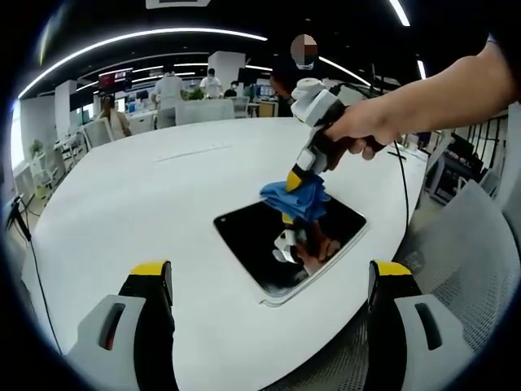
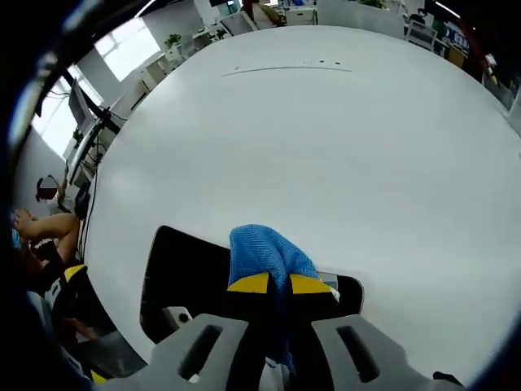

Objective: Wipe the mirror surface with the cleaning cloth until all visible marks leave the cleaned area.

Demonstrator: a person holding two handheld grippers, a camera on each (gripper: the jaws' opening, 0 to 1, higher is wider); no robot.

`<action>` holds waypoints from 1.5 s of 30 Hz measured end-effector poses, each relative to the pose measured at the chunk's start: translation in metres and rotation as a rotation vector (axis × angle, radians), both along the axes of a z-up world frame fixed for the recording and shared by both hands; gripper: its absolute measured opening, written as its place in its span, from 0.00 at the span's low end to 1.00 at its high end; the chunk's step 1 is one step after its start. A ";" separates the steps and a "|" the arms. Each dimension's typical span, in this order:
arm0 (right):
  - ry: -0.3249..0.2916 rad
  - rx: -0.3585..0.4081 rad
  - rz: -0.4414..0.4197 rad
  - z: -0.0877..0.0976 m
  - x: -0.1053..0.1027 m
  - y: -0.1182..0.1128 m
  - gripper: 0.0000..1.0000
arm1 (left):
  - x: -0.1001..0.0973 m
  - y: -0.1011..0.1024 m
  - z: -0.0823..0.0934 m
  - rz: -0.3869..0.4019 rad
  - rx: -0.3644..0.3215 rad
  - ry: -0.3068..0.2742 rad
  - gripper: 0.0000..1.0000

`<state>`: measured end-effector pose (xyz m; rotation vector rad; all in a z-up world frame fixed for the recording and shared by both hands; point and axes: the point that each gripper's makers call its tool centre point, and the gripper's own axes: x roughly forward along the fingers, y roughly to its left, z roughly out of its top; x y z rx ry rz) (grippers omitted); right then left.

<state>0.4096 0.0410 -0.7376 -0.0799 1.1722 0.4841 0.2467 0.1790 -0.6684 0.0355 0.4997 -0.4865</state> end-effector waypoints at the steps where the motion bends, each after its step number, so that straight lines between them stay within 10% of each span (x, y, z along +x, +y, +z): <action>1: -0.001 -0.002 0.000 0.000 0.000 -0.001 0.01 | 0.000 0.000 0.000 0.000 -0.001 0.000 0.99; 45: 0.021 -0.004 -0.062 0.001 -0.029 -0.021 0.01 | 0.001 0.001 0.003 0.005 0.011 -0.017 0.99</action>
